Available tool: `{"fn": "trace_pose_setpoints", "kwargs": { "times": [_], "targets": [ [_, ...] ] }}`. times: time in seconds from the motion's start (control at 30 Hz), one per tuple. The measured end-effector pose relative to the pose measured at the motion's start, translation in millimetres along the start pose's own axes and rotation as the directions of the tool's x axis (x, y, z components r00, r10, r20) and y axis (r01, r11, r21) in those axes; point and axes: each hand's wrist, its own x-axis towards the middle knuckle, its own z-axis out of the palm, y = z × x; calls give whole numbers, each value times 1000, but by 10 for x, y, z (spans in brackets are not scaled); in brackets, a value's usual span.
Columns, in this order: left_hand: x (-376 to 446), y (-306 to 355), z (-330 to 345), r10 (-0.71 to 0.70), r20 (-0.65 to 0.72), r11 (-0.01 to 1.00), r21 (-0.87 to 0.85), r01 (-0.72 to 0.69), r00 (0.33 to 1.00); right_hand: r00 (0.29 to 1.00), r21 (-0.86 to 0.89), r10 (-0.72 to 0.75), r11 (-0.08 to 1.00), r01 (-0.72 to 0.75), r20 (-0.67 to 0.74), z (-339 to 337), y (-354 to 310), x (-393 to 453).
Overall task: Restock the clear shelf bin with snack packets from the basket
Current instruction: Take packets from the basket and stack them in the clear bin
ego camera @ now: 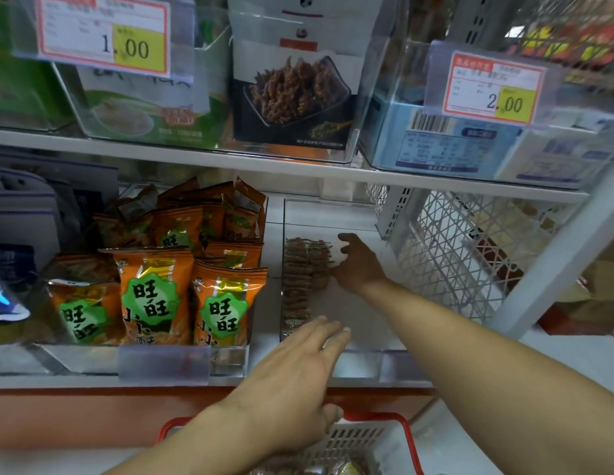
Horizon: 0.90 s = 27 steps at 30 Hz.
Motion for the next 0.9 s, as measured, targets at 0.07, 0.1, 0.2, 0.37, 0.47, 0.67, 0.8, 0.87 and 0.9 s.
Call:
{"fn": "trace_pose_setpoints", "kwargs": {
  "times": [0.07,0.1,0.2,0.37,0.47,0.67,0.8,0.87,0.9],
  "targets": [
    [-40,21,-35,17,-45,999,28,-16,999,990,53,-103,993,108,-91,-98,-84,-161],
    [-65,38,-53,30,-75,998,48,-26,997,972,93,-167,979,184,-164,-142,-141,-272],
    [-162,121,-118,66,-186,995,83,-51,980,837,230,-290,873,430,-464,-242,-299,-701],
    [-299,132,-70,-34,80,998,48,30,996,422,-53,-517,676,735,-745,-75,64,-1466],
    [-349,-23,193,-217,442,972,182,150,871,587,-13,-523,753,658,-618,418,541,-1850],
    [-422,-449,1146,-359,642,931,192,312,677,946,-314,-207,907,281,250,1269,1731,-2359],
    [-535,-684,1802,-424,675,885,165,436,605,866,-504,170,857,105,470,1480,2226,-2346],
    [-563,-791,2067,-466,651,859,171,482,600,855,-568,161,804,177,494,1584,2348,-2283],
    [-568,-839,2201,-479,641,849,162,504,600,853,-597,159,776,203,496,1644,2396,-2241]
  ]
}}
